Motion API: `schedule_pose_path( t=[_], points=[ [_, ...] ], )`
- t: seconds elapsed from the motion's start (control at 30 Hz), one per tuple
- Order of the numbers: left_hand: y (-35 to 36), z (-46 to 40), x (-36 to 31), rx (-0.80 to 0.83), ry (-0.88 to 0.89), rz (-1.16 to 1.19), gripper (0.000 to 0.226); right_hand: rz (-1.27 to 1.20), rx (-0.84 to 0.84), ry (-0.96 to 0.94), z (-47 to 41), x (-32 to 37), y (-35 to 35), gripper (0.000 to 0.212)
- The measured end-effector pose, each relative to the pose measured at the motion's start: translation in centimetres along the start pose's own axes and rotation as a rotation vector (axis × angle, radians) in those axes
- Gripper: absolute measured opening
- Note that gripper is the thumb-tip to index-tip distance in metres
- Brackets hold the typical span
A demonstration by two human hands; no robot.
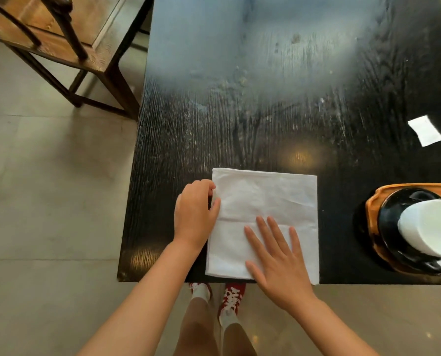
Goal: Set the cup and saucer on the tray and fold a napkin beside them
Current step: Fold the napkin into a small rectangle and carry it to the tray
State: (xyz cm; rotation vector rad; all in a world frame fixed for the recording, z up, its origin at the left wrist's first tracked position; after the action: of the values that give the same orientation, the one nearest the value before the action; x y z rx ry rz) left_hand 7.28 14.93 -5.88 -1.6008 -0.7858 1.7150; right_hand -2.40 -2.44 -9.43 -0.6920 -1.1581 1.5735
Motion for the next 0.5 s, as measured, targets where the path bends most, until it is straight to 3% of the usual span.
schedule_pose_path(
  t=[0.07, 0.17, 0.27, 0.4, 0.5],
  points=[
    [1.1, 0.1, -1.2, 0.012, 0.115, -0.174, 0.038, -0.083, -0.039, 0.016, 0.1, -0.2, -0.7, 0.065],
    [3.4, 0.1, -1.1, 0.179, 0.175, -0.408, 0.058, -0.284, -0.198, 0.062, -1.9, -0.1, -3.2, 0.059],
    [4.7, 0.1, 0.4, 0.252, 0.131, -0.431, 0.059, -0.351, -0.283, 0.072, -6.0, 0.5, -5.6, 0.057],
    [4.9, -0.1, 0.5, 0.236, 0.11, -0.448, 0.058, -0.254, -0.161, 0.098, -10.1, 0.4, -4.8, 0.058],
    [4.9, -0.1, 0.4, 0.234, 0.107, -0.442, 0.059, -0.193, -0.166, 0.127, -9.7, -1.4, -4.1, 0.062]
  ],
)
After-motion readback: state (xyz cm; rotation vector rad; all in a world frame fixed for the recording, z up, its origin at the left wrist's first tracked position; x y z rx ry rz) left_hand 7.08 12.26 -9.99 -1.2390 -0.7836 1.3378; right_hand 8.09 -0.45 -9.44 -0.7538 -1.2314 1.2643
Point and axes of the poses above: each hand's wrist, its own z-axis away from the middle knuckle, its own y-axis out of the palm, x = y × z, the point moved 6 cm from there along -z, towards the middle knuckle, and after that the axes turned 5 degrees about x, right-handed, at the moved point
